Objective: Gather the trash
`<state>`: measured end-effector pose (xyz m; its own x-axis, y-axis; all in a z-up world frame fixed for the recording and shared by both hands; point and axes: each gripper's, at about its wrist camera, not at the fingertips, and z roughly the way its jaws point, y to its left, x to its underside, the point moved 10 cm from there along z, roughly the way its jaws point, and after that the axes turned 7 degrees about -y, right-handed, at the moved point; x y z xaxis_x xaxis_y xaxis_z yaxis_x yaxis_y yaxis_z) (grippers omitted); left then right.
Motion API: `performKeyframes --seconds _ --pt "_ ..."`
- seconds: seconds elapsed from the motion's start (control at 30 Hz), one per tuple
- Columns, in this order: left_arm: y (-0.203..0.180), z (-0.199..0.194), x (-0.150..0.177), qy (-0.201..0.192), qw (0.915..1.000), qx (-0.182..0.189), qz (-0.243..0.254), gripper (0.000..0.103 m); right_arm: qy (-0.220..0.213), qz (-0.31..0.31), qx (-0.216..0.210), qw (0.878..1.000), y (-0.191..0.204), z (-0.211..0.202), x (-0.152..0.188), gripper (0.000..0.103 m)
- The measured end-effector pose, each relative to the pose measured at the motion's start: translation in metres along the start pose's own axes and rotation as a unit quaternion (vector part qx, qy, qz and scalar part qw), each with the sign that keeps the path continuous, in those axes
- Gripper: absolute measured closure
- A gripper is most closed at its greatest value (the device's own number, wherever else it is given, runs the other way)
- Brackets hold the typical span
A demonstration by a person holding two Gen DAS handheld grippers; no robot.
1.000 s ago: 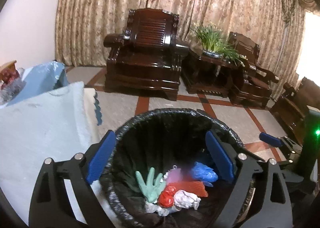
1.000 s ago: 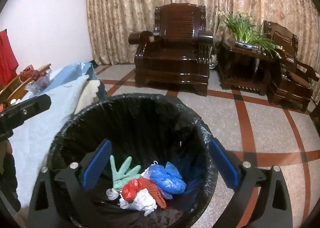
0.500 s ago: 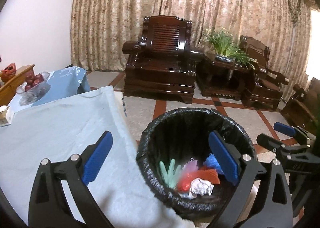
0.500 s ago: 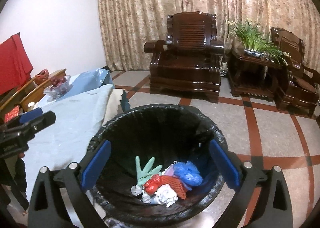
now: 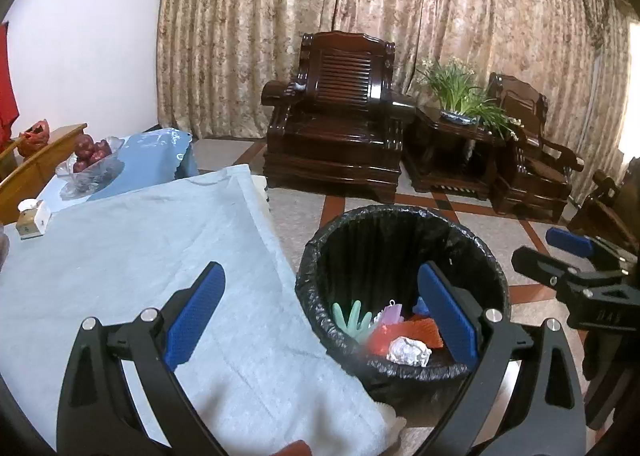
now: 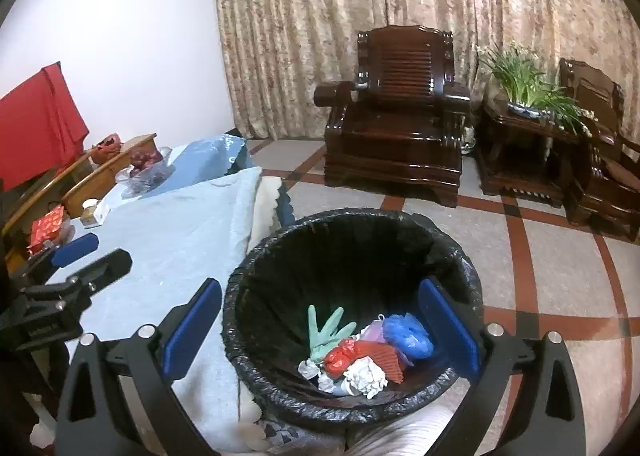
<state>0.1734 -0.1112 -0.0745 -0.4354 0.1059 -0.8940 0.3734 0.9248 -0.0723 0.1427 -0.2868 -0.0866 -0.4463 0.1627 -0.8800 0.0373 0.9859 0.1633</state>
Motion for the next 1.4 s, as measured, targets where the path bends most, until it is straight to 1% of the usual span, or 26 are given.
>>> performKeyframes --seconds 0.43,0.67,1.0,1.4 --pt "0.016 -0.032 -0.006 -0.016 0.9996 -0.023 -0.011 0.009 -0.016 -0.025 -0.019 0.999 0.031 -0.019 -0.007 0.006" --pt "0.019 -0.042 -0.006 -0.021 0.9992 -0.030 -0.015 0.009 -0.021 -0.034 -0.027 0.999 0.044 -0.024 -0.010 0.006" --pt "0.021 -0.049 -0.006 -0.026 0.9991 -0.030 -0.017 0.009 -0.026 -0.044 -0.031 0.998 0.054 -0.026 -0.011 0.006" --pt "0.022 -0.049 -0.006 -0.026 0.9991 -0.030 -0.017 0.009 -0.026 -0.047 -0.032 0.998 0.056 -0.026 -0.012 0.006"
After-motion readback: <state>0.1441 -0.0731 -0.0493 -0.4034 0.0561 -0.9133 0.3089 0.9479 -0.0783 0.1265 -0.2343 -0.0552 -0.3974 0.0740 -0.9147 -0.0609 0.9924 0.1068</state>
